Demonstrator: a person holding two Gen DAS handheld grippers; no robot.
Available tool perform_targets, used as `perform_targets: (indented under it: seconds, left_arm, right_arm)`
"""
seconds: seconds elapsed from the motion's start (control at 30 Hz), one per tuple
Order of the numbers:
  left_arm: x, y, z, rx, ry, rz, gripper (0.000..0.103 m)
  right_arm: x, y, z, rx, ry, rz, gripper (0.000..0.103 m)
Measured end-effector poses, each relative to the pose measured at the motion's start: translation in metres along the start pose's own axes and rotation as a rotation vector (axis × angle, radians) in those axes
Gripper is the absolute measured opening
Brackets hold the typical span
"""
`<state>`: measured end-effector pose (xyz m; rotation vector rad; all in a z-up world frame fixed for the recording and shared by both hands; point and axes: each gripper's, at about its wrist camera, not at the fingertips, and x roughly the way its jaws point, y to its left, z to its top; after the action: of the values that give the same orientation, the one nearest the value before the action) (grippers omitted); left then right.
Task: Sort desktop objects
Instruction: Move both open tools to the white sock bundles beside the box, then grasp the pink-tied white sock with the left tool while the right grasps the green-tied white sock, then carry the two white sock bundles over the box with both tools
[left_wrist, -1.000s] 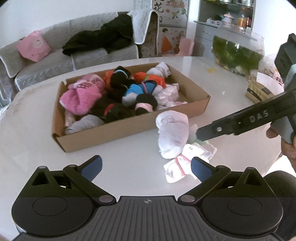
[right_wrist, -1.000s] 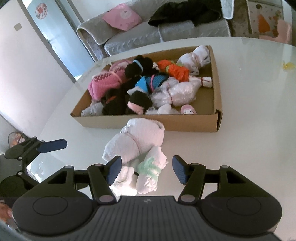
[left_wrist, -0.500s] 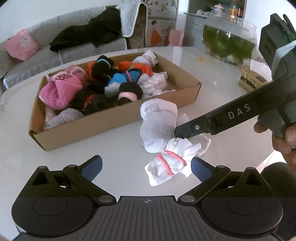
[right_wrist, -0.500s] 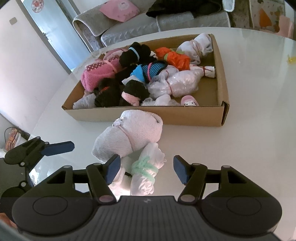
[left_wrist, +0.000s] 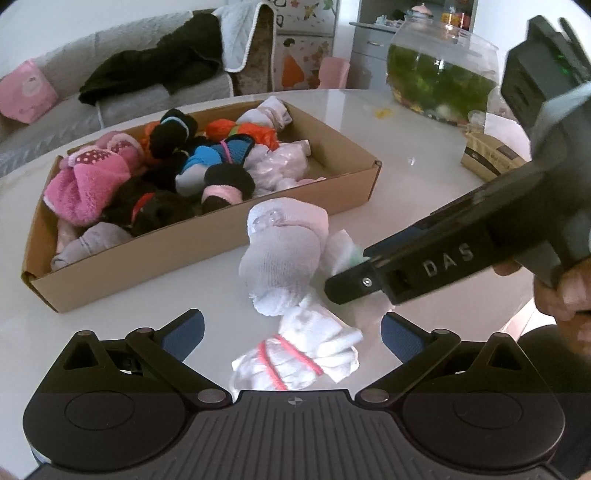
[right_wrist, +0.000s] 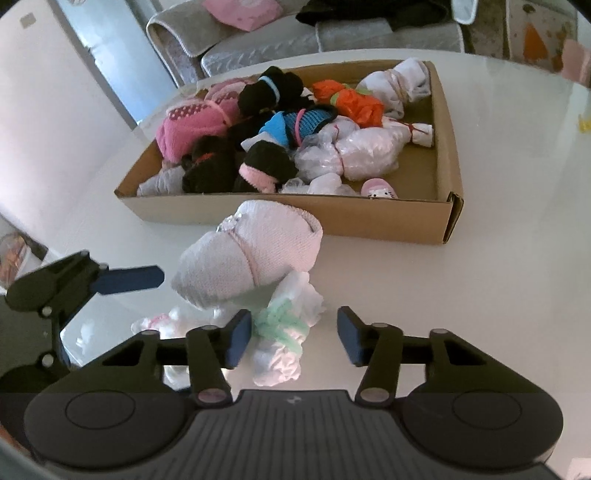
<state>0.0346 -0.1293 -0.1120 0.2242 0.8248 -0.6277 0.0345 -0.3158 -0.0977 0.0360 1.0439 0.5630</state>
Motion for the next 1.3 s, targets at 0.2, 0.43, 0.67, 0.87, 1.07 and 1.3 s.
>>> perform_targets:
  seconds: [0.2,0.43,0.67,0.87,1.07,1.3]
  left_arm:
    - [0.006,0.009,-0.002,-0.054,0.005,-0.020,0.098]
    - [0.006,0.013,-0.006,-0.067,0.014,-0.020,0.072]
    - [0.000,0.013,-0.008,-0.054,0.031,-0.036,0.060]
    - [-0.004,0.017,-0.012,-0.068,0.020,-0.014,0.081]
    - [-0.009,0.024,-0.017,-0.088,0.031,-0.020,0.084]
    - [-0.015,0.036,-0.025,-0.078,0.042,0.001,0.080]
  right_arm:
    - [-0.004,-0.007,-0.003,0.023,-0.004,0.016,0.031]
    - [-0.006,-0.010,-0.004,0.029,-0.008,0.015,0.029]
    - [-0.016,-0.015,-0.005,0.038,-0.027,0.013,0.029]
    - [-0.017,-0.017,-0.007,0.043,-0.028,0.011,0.029]
    - [-0.017,-0.019,-0.009,0.045,-0.025,0.014,0.029]
    - [-0.016,-0.020,-0.012,0.053,-0.021,0.013,0.030]
